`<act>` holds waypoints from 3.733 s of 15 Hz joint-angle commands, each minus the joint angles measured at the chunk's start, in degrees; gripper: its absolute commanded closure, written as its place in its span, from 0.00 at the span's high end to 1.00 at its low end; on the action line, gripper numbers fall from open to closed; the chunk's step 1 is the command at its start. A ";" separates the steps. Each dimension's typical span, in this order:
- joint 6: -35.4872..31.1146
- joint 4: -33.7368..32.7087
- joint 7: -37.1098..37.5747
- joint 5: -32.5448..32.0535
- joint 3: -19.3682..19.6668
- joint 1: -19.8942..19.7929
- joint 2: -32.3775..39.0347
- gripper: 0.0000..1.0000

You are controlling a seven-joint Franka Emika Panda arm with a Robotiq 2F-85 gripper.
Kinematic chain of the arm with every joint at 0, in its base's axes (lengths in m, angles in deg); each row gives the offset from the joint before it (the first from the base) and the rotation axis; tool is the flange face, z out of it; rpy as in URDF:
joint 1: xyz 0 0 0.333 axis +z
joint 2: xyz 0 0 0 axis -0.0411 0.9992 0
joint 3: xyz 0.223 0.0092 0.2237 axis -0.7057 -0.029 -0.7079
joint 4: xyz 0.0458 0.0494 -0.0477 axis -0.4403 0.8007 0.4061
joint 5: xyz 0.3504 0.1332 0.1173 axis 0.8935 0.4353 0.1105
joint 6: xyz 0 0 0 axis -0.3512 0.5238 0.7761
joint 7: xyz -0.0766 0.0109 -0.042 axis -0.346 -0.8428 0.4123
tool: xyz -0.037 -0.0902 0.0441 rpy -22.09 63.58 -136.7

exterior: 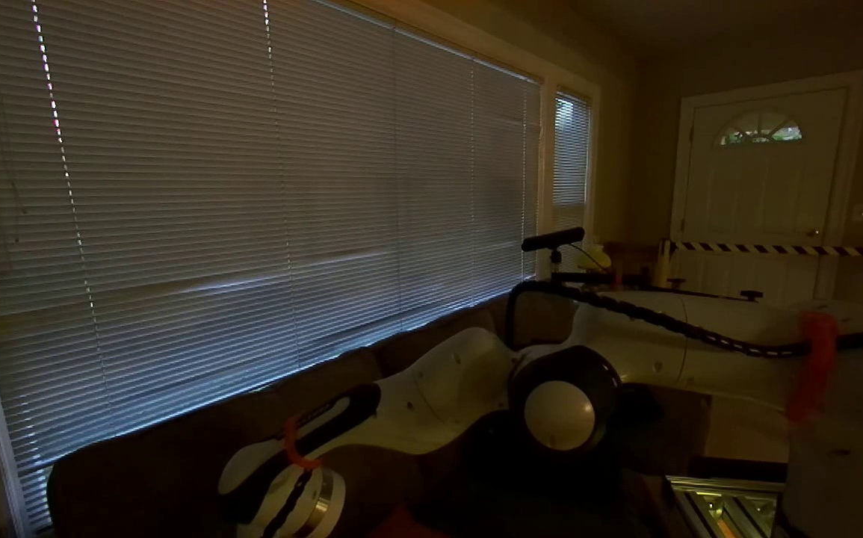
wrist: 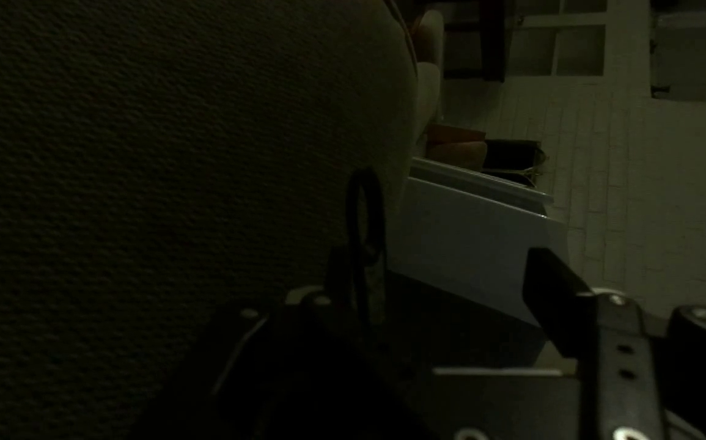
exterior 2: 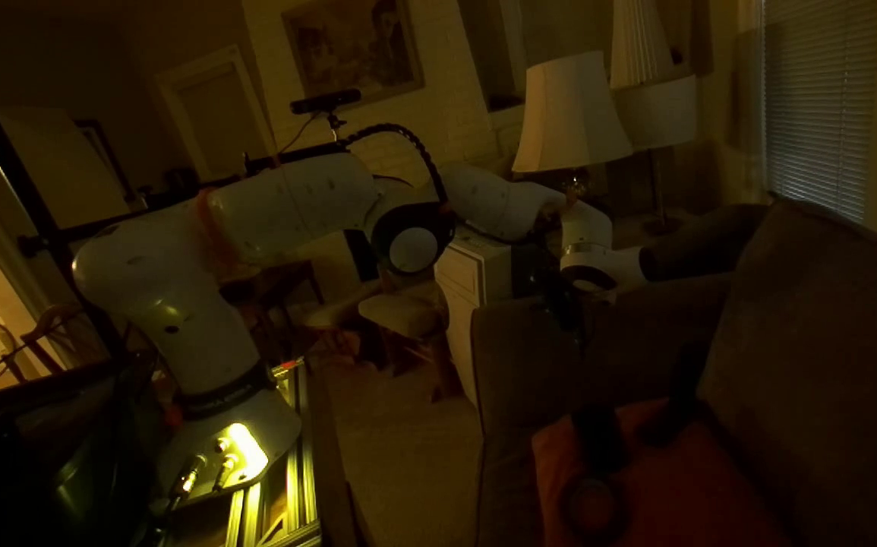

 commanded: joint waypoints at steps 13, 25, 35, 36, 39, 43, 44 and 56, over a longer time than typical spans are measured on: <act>0.89 -0.75 -1.02 -0.46 -0.66 -0.42 0.48 0.63; 1.53 0.45 -1.08 -0.43 -0.77 -0.33 0.18 0.68; 1.44 0.44 -1.09 -0.41 -0.88 -0.34 0.17 0.00; 1.41 0.45 -1.11 -0.41 -0.86 -0.33 0.18 0.00; 1.18 0.70 -1.15 -0.52 -0.68 -0.24 0.11 0.01; 1.50 1.08 -2.04 -0.92 -0.53 -0.16 0.07 0.01; 1.88 1.10 -2.75 -1.21 -0.53 -0.21 0.07 0.01; -0.43 15.06 -26.72 0.47 -1.27 -6.65 -3.97 0.01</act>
